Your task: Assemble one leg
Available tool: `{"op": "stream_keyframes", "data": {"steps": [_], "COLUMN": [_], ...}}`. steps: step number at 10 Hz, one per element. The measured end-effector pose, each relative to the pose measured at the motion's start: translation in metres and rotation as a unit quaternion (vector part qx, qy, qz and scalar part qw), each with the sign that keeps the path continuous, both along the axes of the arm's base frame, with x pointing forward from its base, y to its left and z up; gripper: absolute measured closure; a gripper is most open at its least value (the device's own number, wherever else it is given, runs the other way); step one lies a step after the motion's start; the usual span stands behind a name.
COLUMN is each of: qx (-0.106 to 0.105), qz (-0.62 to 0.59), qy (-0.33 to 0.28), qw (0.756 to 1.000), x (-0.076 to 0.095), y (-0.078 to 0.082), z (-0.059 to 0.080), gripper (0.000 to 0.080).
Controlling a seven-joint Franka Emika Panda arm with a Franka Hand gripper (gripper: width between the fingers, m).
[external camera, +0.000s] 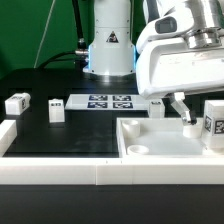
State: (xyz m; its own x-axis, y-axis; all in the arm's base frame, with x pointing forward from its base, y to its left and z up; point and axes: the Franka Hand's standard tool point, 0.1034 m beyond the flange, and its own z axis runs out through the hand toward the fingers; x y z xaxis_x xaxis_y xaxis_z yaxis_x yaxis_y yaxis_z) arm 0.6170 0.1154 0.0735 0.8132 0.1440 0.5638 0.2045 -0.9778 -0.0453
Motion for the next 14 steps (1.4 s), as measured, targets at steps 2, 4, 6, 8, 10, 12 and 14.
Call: {"op": "stream_keyframes", "data": {"steps": [2, 4, 6, 8, 10, 12, 14], "qx": [0.0, 0.007, 0.004, 0.009, 0.019, 0.01, -0.001], "qz": [0.0, -0.005, -0.003, 0.012, -0.011, -0.003, 0.002], "qy": [-0.001, 0.035, 0.042, 0.127, 0.223, 0.276, 0.247], "qw": [1.0, 0.999, 0.999, 0.992, 0.974, 0.961, 0.969], "x": [0.001, 0.0, 0.003, -0.001, -0.008, -0.009, 0.0], "y": [0.0, 0.004, -0.003, 0.007, 0.015, 0.012, 0.011], "z": [0.002, 0.023, 0.024, 0.026, 0.022, 0.02, 0.022], "gripper": [0.015, 0.015, 0.015, 0.015, 0.015, 0.015, 0.015]}}
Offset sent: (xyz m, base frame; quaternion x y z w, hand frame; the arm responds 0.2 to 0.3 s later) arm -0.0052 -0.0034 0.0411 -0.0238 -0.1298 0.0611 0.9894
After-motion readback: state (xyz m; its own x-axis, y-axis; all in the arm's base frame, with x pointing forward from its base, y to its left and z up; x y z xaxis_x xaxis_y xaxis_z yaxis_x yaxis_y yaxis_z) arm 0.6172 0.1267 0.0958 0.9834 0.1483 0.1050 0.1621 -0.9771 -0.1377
